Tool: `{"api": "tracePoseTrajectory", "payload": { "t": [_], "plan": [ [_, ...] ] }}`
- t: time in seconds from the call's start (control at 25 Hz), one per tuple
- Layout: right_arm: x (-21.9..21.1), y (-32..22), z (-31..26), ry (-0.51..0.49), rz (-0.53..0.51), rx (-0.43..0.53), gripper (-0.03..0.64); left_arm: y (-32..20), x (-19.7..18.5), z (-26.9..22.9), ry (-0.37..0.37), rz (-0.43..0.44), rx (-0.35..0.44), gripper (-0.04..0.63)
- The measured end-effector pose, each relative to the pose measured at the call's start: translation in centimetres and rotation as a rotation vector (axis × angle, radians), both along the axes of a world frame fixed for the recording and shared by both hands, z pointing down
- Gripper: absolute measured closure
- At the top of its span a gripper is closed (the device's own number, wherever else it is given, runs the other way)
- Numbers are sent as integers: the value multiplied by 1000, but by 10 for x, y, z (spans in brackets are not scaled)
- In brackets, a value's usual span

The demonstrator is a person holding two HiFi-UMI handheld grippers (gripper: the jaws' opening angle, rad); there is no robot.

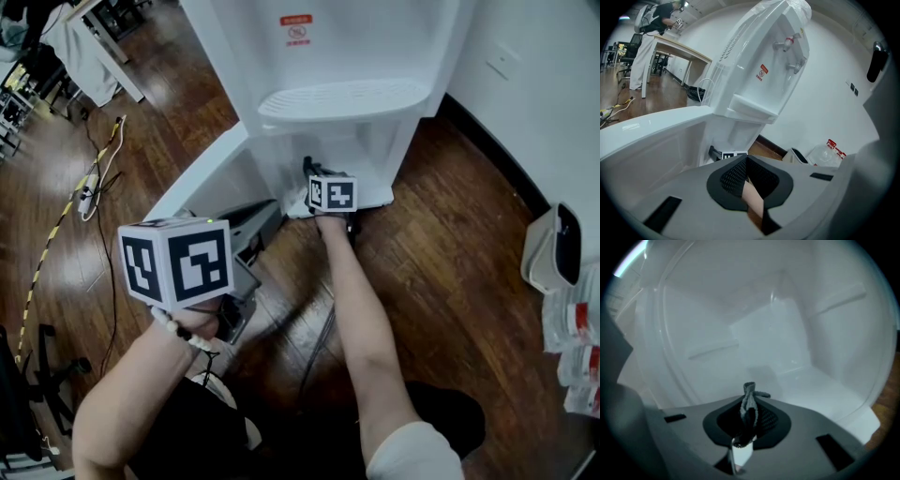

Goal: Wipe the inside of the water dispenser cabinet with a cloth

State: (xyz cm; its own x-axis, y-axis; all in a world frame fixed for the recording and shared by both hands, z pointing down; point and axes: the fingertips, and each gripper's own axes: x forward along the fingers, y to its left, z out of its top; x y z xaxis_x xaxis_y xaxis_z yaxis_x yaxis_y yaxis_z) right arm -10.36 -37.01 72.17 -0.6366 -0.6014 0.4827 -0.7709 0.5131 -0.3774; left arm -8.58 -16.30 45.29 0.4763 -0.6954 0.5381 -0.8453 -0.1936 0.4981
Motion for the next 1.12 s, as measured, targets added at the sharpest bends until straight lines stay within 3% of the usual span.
{"api": "tracePoseTrajectory", "payload": {
  "t": [0.36,0.56,0.68,0.88,1.12],
  "plan": [
    [103,-25,0,60,318,-5,577,1,10,-5,5,17,17,607],
    [146,-25,6,106,413,-15,577,-5,3,0,-4,-2,17,607],
    [163,-26,5,68,460,-15,577,-10,-2,0,-7,-17,25,607],
    [158,-24,7,-8,430,-50,577,-10,-3,-4,-2,-18,37,607],
    [100,-16,-2,-68,257,-56,578,-16,4,-11,6,2,71,607]
  ]
}}
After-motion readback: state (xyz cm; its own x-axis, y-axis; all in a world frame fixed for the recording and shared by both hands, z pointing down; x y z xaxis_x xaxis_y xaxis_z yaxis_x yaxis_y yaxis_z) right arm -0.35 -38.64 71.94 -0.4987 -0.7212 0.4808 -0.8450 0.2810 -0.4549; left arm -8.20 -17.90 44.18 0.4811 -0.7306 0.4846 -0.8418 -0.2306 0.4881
